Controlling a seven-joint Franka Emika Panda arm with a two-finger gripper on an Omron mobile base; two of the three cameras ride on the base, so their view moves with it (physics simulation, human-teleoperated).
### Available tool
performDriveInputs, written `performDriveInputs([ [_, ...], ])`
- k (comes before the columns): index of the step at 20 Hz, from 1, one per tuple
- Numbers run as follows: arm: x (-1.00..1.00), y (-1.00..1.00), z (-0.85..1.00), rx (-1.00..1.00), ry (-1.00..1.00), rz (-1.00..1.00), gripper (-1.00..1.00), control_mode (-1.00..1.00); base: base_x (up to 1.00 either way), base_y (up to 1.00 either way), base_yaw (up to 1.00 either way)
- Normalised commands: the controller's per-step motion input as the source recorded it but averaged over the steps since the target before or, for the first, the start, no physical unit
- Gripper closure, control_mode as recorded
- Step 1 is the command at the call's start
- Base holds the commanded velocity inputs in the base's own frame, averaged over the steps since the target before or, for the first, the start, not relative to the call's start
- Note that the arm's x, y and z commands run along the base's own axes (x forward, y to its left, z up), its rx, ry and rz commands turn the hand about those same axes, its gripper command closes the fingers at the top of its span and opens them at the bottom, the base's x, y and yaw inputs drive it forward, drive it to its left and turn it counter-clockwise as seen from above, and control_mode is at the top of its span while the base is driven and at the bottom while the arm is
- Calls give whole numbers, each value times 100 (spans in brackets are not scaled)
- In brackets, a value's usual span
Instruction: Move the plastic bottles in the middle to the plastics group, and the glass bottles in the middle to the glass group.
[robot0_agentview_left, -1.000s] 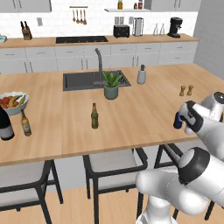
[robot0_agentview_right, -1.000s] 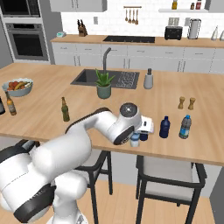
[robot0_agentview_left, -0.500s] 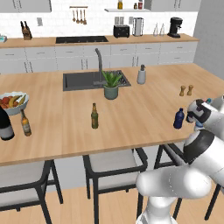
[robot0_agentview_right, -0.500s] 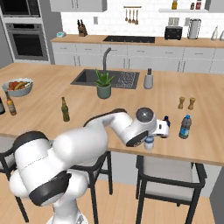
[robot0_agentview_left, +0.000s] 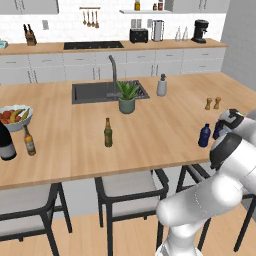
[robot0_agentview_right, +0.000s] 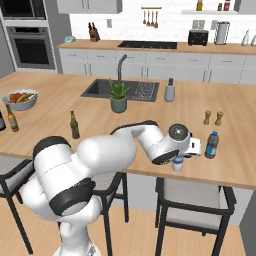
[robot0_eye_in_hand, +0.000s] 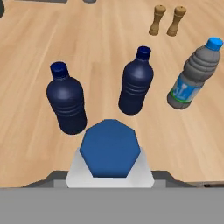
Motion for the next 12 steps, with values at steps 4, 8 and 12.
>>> performDriveInputs([
  [4, 30, -2, -17, 9, 0, 0, 100, -100, 0, 0, 0],
  [8, 43, 0, -26, 8, 0, 0, 100, -100, 0, 0, 0],
  [12, 35, -15, -23, 4, 0, 0, 100, -100, 0, 0, 0],
])
